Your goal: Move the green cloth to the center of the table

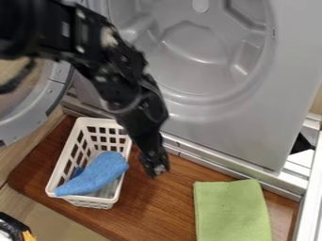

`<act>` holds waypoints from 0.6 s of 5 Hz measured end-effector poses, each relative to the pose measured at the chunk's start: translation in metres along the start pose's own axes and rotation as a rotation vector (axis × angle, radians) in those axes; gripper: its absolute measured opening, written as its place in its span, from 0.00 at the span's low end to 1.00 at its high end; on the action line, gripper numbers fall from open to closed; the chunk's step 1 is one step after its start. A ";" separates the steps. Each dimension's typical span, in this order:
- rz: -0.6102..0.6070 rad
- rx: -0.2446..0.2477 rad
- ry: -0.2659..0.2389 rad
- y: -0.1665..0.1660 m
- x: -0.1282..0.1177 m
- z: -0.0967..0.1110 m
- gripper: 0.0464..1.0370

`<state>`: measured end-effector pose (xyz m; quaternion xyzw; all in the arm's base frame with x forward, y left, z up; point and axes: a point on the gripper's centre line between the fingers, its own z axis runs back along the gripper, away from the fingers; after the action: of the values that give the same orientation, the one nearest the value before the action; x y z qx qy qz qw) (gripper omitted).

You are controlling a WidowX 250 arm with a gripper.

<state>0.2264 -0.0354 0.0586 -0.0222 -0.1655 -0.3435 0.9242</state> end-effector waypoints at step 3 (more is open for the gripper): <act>-0.107 -0.025 0.053 -0.036 0.026 -0.062 0.96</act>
<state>0.2398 -0.0885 0.0053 -0.0156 -0.1376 -0.3949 0.9082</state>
